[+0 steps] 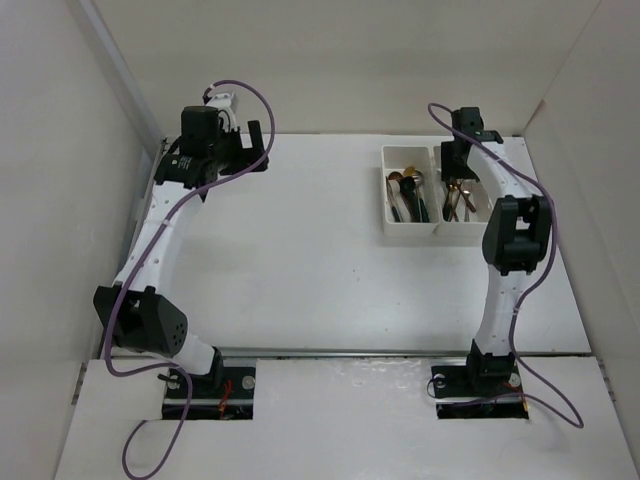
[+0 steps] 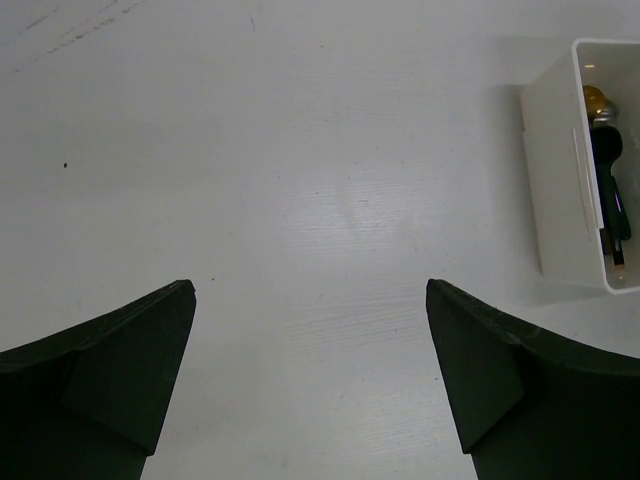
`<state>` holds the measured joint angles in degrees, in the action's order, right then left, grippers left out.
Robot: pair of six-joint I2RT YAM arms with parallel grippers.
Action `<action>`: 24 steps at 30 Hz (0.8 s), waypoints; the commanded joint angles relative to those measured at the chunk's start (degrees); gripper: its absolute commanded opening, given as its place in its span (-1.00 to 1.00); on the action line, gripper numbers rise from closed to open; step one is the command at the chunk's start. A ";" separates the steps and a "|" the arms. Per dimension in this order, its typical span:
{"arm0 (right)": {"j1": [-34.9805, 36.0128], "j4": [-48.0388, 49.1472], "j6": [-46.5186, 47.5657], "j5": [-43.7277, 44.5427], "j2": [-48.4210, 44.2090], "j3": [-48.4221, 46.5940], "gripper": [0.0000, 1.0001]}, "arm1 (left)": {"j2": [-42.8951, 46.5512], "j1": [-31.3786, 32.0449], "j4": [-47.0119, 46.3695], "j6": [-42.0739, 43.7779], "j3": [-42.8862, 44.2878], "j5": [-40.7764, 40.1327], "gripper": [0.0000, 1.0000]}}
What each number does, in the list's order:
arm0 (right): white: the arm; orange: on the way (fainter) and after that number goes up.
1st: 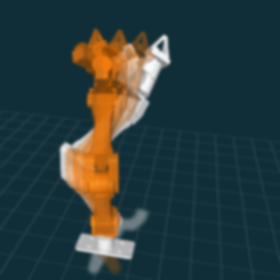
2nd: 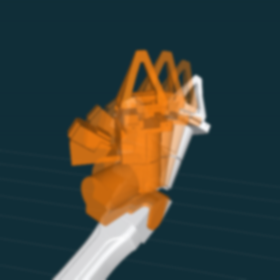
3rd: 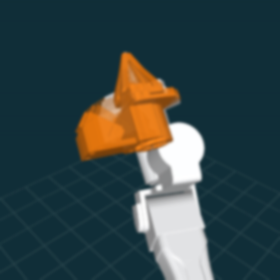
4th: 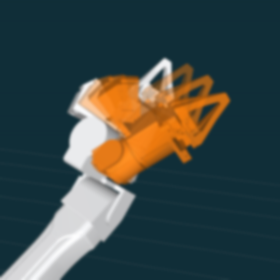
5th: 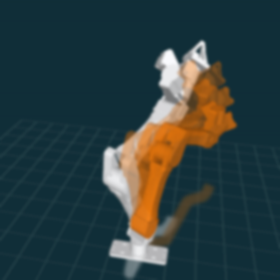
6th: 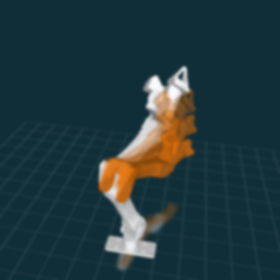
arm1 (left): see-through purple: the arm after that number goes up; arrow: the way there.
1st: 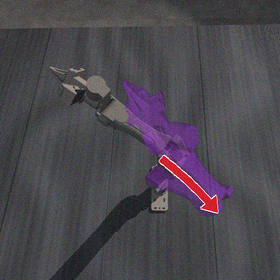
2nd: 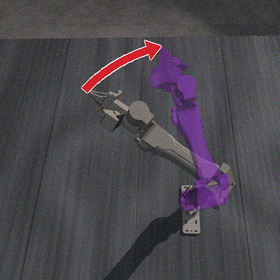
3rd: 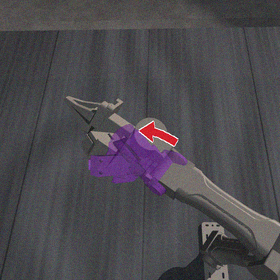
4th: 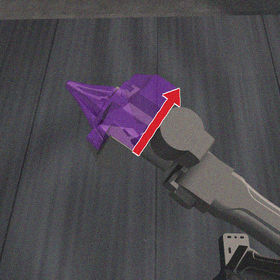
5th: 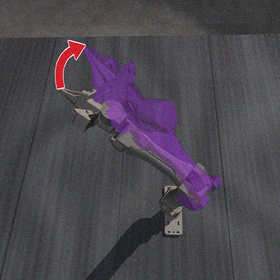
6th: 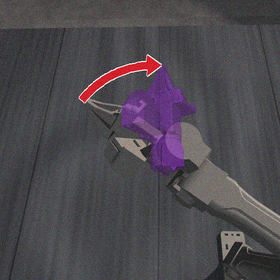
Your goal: Sort the eating utensils into containers
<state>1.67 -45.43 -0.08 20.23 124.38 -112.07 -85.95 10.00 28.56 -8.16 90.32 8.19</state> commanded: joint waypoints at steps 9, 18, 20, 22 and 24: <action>-11.15 19.03 -13.97 8.86 -37.57 20.90 1.00 | 3.51 -1.83 -1.13 0.69 -0.50 -5.02 1.00; -16.26 23.71 -22.16 37.47 -58.53 34.98 1.00 | 4.74 -6.39 -2.27 1.84 -3.83 -11.25 1.00; -16.26 28.27 -18.67 39.36 -63.00 37.88 1.00 | 5.27 -7.71 -2.28 1.84 -4.63 -11.26 1.00; -16.26 31.35 -16.37 38.58 -65.48 40.69 1.00 | 5.27 -8.41 -2.28 1.84 -5.16 -11.26 1.00; -16.26 32.60 -15.22 37.00 -67.77 41.23 1.00 | 5.27 -8.94 -2.80 1.84 -5.16 -11.26 1.00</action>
<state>-14.92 -19.66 -17.63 53.78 59.24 -71.55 -83.29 1.85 28.10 -6.85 85.52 -1.78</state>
